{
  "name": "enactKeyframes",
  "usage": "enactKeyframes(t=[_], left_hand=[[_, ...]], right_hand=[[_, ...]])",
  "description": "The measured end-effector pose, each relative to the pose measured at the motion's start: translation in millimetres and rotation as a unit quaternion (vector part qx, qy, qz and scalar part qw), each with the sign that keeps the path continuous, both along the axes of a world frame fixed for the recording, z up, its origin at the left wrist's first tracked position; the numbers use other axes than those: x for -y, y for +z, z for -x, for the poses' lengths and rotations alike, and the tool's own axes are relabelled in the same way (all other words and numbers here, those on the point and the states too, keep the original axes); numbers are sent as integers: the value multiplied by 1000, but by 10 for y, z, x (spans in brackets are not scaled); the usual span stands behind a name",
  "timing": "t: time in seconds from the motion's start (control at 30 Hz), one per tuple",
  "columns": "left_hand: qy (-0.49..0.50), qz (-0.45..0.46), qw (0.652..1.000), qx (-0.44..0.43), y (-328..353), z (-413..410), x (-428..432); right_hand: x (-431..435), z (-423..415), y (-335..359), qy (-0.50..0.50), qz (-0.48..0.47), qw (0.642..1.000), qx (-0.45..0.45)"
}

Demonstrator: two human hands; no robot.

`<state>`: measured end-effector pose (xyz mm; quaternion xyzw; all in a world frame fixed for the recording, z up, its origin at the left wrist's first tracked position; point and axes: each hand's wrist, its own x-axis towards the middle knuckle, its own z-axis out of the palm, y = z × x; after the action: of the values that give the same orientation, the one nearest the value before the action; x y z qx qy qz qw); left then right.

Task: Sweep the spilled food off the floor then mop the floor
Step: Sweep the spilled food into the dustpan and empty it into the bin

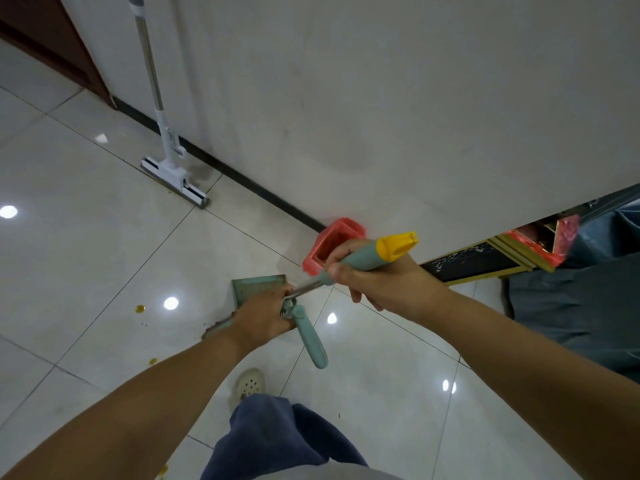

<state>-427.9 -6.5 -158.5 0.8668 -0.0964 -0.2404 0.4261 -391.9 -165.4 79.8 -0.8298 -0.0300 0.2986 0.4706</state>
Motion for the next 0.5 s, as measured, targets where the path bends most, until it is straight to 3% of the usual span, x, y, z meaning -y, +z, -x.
enactKeyframes(t=[0.27, 0.5], left_hand=[[-3, -63, 998, 15, 21, -125, 161], [19, -111, 993, 31, 232, -409, 92]], right_hand=[[-45, -105, 2, 37, 12, 998, 39], [-35, -484, -82, -7, -7, 994, 112]])
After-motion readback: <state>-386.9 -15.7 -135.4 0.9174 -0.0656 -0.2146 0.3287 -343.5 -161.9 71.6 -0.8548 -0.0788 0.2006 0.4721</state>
